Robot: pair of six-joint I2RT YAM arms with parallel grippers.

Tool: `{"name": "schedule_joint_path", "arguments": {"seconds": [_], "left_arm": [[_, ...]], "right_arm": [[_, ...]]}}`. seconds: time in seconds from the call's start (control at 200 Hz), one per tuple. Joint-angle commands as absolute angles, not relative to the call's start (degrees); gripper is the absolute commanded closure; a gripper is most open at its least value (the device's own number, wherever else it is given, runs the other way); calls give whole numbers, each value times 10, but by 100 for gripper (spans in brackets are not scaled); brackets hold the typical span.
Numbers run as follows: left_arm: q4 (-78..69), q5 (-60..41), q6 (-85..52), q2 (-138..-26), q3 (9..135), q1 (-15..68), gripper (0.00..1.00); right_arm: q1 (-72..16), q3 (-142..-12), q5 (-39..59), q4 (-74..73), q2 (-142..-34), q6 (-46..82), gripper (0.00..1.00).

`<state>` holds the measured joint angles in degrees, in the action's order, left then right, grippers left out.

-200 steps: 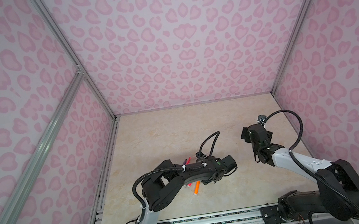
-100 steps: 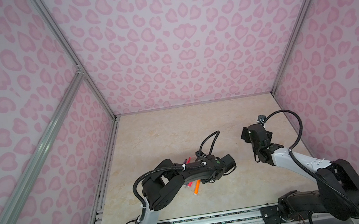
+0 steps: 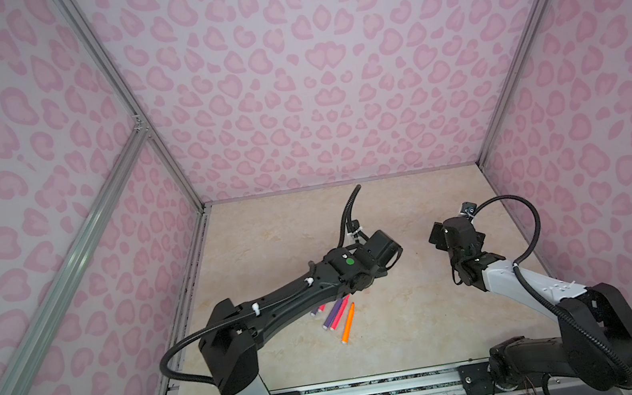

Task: Insert the pens into the pen caps
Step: 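Lift the orange highlighter upright with the left gripper while the right gripper approaches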

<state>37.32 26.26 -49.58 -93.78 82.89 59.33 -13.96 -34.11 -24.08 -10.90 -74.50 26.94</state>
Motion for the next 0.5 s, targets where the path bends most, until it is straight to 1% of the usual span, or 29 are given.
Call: {"name": "schedule_joint_path", "arguments": {"seconds": [0.0, 0.045, 0.115, 0.15, 0.185, 0.225, 0.29, 0.37, 0.405, 0.44, 0.495], "left_arm": [[338, 330, -293, -864, 822, 595, 96], [286, 369, -238, -814, 779, 597, 96], [138, 401, -129, -727, 646, 596, 96], [64, 412, -81, -686, 588, 594, 96], [12, 405, -49, -656, 540, 588, 96], [6, 373, -31, -635, 518, 576, 96], [-8, 311, -12, -612, 479, 565, 96], [-128, 173, 25, -585, 385, 560, 96], [-165, 130, 36, -583, 361, 560, 96], [-180, 110, 43, -590, 353, 558, 96], [-181, 106, 45, -605, 355, 549, 96]], "right_arm": [[-135, -331, -225, -118, -735, 283, 2], [-135, -335, -228, -102, -724, 285, 2], [-134, -342, -237, -81, -703, 316, 2], [-134, -345, -218, -94, -692, 321, 2], [-135, -351, -174, -113, -683, 312, 2], [-143, -357, -134, -133, -675, 319, 2], [-174, -365, -108, -159, -672, 328, 3], [-233, -381, -100, -166, -662, 318, 7], [-262, -380, -103, -170, -650, 312, 8], [-286, -367, -110, -183, -634, 307, 7], [-316, -330, -122, -222, -602, 325, 7]]}}
